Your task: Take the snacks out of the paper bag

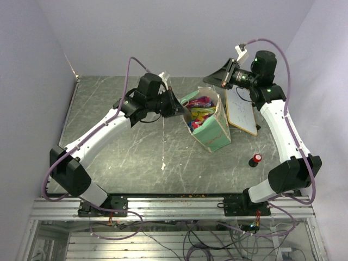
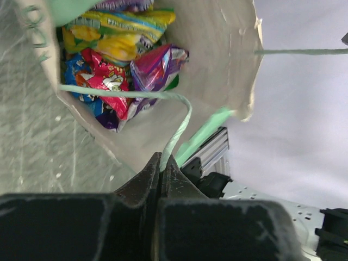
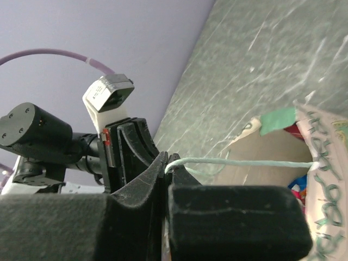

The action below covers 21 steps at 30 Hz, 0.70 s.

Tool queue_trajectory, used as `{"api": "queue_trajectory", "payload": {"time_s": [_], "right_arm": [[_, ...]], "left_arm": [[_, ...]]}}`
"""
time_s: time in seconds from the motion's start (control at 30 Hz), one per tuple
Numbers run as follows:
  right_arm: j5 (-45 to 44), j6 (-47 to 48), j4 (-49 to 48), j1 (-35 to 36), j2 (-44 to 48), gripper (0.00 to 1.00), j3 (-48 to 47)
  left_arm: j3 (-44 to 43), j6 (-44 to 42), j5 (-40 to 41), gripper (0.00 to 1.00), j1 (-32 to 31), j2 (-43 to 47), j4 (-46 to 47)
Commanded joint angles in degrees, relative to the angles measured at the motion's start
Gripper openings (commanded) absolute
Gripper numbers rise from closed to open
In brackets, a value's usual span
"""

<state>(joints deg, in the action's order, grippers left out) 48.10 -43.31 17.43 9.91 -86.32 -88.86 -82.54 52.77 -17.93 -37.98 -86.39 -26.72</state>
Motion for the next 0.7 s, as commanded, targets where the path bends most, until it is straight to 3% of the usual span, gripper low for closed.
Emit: {"api": "queue_trajectory", "payload": {"time_s": [0.0,0.17,0.3,0.43,0.57,0.67], "right_arm": [[6.47,-0.35,-5.76,4.84,0.31,0.00,-0.72],[6.59,3.51,-1.04,10.65,-0.42,0.00,-2.55],[7.69,-1.35,-8.19,12.23,1.27,0.00,2.68],[7.64,-1.18,-8.40,12.99,1.43,0.00,2.78],[8.41,0.75,-6.80,13.52,0.21,0.00,1.01],[8.17,0.19,-7.65,13.65,-0.07,0.00,0.33]], "left_arm": [[4.10,-0.68,2.76,0.07,-0.16,8.36,-1.11],[9.89,1.58,4.13,0.12,-0.09,13.46,-0.67],[10.68,-0.17,3.95,0.24,-0.17,15.86,-4.88],[10.16,-2.66,6.97,0.34,-0.05,18.41,-11.62],[7.44,-4.35,10.09,0.51,-0.09,21.54,-18.12],[4.64,-8.13,14.16,0.73,-0.04,25.48,-24.16]]}}
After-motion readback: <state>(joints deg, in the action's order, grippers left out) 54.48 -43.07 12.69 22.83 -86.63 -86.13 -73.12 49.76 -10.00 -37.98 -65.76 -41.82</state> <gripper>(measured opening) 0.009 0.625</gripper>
